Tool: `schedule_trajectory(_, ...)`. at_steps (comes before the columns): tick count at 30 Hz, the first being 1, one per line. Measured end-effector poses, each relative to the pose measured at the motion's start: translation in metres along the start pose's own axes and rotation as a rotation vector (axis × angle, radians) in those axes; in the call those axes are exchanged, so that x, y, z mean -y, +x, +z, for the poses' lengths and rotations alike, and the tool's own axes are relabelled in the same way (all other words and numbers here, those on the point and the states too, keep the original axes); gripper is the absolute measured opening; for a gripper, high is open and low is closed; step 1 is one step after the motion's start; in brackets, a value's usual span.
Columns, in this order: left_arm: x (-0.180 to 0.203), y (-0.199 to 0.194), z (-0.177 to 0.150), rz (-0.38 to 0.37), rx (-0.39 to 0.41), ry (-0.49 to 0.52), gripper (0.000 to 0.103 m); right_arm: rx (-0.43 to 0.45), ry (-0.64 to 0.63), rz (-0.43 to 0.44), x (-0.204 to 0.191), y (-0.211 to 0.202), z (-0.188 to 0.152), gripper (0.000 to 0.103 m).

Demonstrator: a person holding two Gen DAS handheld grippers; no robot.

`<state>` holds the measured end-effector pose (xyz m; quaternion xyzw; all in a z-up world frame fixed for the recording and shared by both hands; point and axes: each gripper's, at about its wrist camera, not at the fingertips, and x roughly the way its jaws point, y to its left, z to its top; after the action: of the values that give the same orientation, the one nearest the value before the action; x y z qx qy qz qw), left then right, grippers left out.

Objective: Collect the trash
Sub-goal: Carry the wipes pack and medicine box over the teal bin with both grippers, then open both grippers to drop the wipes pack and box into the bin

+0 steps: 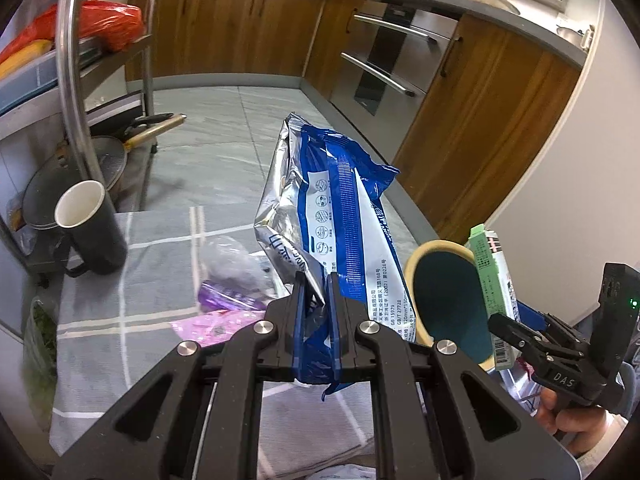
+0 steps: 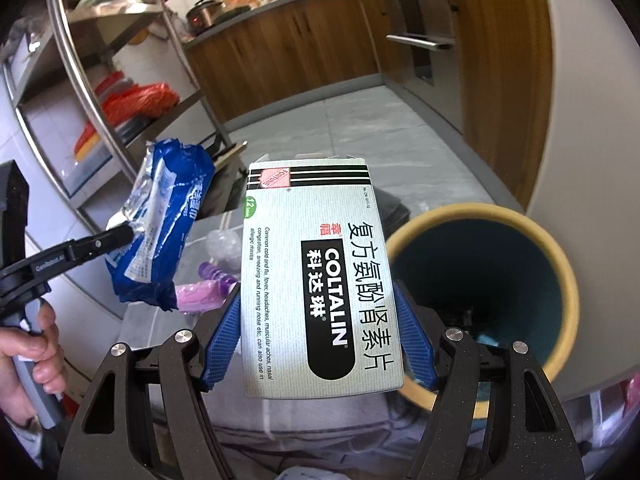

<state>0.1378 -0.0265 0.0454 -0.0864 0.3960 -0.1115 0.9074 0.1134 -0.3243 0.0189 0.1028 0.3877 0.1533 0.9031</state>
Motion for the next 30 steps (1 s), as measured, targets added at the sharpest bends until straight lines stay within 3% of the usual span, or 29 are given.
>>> schedule_trajectory(10, 0.052, 0.029, -0.005, -0.051, -0.056, 0.064, 0.009, 0.036, 0.088, -0.051, 0.053, -0.024, -0.011, 0.072)
schedule_trajectory(20, 0.111, 0.082, -0.016, -0.112, -0.160, 0.122, 0.009, 0.063, 0.211, -0.089, 0.101, -0.038, -0.020, 0.072)
schedule_trajectory(30, 0.162, 0.137, -0.037, -0.194, -0.279, 0.171, 0.010, 0.042, 0.268, -0.107, 0.120, -0.035, -0.031, 0.072)
